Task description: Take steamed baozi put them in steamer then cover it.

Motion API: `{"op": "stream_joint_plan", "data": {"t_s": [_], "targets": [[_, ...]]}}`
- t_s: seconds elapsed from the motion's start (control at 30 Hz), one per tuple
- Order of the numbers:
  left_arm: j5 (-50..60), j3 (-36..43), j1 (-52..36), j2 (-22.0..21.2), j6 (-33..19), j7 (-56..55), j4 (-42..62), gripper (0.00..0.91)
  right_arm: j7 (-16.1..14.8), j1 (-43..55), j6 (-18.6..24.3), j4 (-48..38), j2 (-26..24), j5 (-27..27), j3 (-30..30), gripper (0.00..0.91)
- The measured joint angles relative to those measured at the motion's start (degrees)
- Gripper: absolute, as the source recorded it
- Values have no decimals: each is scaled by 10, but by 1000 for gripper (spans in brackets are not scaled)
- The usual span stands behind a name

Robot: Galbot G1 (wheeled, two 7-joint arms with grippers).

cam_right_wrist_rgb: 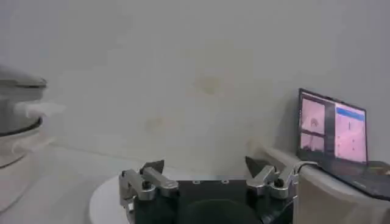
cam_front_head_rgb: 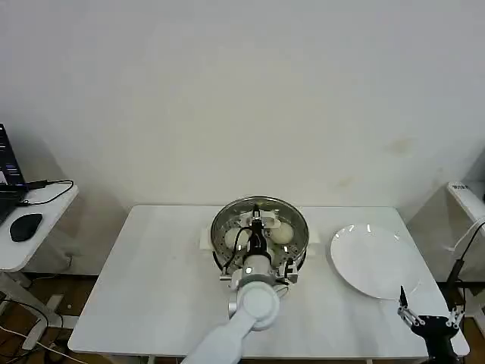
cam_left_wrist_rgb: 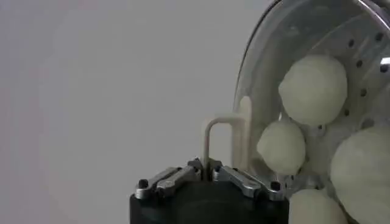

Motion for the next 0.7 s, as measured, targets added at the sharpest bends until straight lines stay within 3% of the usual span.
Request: {"op": "stream_joint_plan", "data": {"t_s": [0.3,0.33,0.37,0.7], "targets": [[5,-3,1,1,-3,0,2,10,0,-1,1,0,1,0,-2,907],[6,-3,1,0,-4,0,2,725,0,-1,2,0,1,0,-3,907],[6,-4,2,0,-5,0,2,907,-1,-1,2,0,1,-1,-3,907],[6,-8,6,-5,-7,-1,3,907,-2,-1,2,1,2,-4,-8,907]]}}
